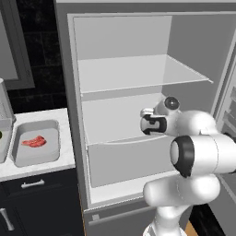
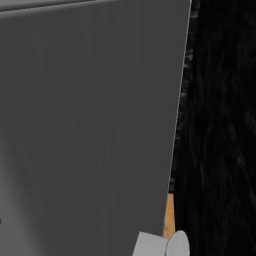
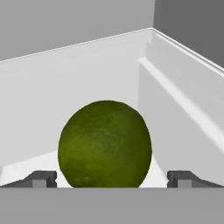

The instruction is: Place one lime and one steak in each tupperware on the nearby counter, to pack two identical lunches.

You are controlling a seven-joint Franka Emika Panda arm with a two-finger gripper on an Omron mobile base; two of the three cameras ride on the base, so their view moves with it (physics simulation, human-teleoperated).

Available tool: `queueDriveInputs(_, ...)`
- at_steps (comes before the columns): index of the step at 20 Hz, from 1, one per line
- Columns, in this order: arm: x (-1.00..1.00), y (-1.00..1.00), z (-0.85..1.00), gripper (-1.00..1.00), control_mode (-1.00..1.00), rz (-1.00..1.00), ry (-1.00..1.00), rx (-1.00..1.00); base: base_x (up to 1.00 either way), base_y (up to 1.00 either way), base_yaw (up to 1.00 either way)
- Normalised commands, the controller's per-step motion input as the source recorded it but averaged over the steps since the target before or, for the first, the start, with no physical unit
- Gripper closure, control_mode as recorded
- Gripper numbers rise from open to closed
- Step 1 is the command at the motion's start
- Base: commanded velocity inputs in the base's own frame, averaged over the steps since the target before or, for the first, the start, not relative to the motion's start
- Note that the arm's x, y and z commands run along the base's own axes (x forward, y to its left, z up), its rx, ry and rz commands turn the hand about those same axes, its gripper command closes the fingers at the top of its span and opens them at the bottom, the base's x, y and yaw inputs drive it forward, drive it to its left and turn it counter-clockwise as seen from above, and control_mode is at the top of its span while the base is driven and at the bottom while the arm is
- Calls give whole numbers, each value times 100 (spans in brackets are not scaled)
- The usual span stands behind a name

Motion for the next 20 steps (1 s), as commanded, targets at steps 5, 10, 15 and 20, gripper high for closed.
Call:
queueDriveInputs(5,37,-6,-17,-100,-100,-1,-3,0,0,0,0)
queueDriveInputs(10,29,-8,-18,-100,-100,-2,-1,0,0,0,0)
queueDriveInputs(15,3,-1,-27,100,-100,-2,0,0,0,0,0)
queueDriveInputs(20,-7,0,-25,100,-100,-1,0,0,0,0,0)
